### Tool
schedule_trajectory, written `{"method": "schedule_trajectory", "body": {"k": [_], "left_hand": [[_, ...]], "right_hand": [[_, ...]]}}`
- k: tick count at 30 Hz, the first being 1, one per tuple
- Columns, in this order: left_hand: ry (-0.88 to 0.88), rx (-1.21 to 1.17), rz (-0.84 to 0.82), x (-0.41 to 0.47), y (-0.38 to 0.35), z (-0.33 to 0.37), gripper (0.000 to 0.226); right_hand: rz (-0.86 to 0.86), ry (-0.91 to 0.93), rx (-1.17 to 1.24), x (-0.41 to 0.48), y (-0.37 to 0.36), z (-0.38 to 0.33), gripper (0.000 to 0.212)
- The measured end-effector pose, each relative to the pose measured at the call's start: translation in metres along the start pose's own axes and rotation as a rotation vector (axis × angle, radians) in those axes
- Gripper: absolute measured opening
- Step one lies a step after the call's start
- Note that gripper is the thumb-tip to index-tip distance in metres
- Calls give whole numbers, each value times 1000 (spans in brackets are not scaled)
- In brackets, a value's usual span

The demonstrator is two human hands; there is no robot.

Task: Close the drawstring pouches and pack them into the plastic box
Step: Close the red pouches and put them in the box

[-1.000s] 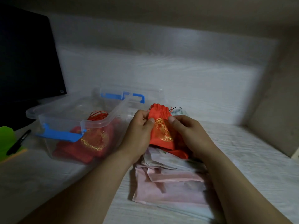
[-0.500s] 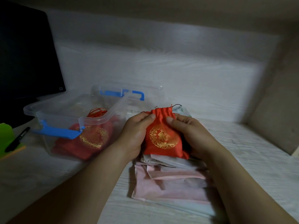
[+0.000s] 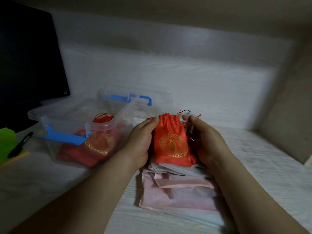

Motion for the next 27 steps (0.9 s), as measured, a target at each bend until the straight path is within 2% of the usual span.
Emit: {"method": "schedule_trajectory", "body": {"k": [4,8,14,18,21,24,27], "left_hand": [[33,-57,-25,0,1,3,21],[103,-117,42,3,7,2,28],[79,-180,113,1,4,5,36],[51,-195,131,2,5,6,41],[33,-208,137,3,5,10,47],[33,-261,104,2,1,11,48],[-53,-222,53,-2,-3,10,48]], "right_hand": [[44,-49,135,4,7,1,21],[90,-63,265,5,10,1,19],[184,-81,398,4,13,-2,17],[213,-80,404,5,18,-1,15],[224,-78,398,8,23,1,29],[205,-63,438,8,23,1,36],[204,-13,356,7,16,-1,32]]}}
Point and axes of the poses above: each hand's wrist, its own x-axis towards the middle knuckle, its own y-axis out of the back of the hand, z = x × y, the point moved 1 cm from there along x, towards the middle knuckle, and after that the axes turned 13 degrees about -x, right-handed, at the moved point
